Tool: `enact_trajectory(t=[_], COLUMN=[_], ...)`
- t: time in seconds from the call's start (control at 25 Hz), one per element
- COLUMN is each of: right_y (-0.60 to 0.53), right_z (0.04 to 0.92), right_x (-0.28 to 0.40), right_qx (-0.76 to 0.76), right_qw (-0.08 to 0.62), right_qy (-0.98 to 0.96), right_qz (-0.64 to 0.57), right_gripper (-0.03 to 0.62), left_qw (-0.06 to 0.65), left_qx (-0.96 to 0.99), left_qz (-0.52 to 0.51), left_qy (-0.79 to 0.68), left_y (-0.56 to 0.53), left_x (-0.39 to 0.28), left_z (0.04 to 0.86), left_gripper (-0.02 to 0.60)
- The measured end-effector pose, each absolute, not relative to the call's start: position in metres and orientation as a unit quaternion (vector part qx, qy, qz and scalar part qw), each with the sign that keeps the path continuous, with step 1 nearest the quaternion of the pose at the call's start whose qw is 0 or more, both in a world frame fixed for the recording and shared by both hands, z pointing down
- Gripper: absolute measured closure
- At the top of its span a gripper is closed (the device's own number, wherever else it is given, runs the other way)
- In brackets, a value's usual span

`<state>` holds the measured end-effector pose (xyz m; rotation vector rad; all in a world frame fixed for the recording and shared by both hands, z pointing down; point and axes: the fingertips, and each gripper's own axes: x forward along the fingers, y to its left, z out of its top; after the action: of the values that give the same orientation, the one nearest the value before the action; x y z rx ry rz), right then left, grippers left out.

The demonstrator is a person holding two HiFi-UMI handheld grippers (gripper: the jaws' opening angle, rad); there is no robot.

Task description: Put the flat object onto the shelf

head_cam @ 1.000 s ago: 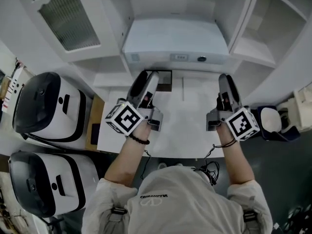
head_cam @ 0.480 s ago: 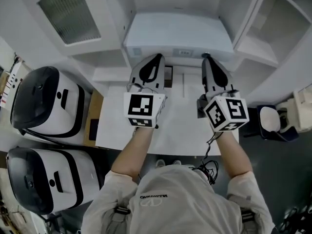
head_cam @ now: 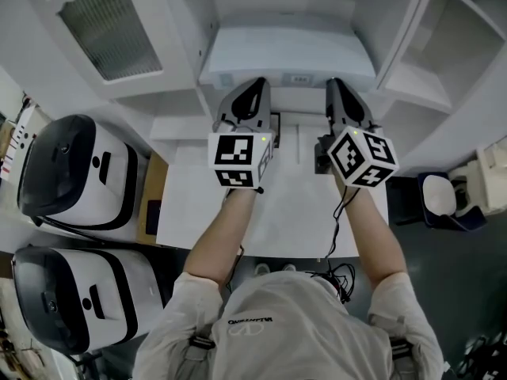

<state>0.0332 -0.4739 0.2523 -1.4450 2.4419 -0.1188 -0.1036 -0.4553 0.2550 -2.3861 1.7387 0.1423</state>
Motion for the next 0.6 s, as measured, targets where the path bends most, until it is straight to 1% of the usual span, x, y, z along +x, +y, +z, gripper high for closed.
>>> enact_trajectory(t=[0.2,0.6], right_y=[-0.491,-0.502], right_z=[0.259,0.26], right_x=[0.032,0.031], right_qx=[-0.502,-0.505], right_qw=[0.154,0.158], right_qy=[0.849,0.847], right_qz=[-0.066,-0.06], right_gripper=[0.583,0.583], left_qw=[0.102,0.083], left_qx=[-0.799,-0.805], left_qz=[0.039,0.062], left_qy=[0.591,0.585], left_y=[-0.472,-0.488], left_x=[-0.107,-0.11], left_z=[0.255,0.254], left_gripper=[0.577,0.577])
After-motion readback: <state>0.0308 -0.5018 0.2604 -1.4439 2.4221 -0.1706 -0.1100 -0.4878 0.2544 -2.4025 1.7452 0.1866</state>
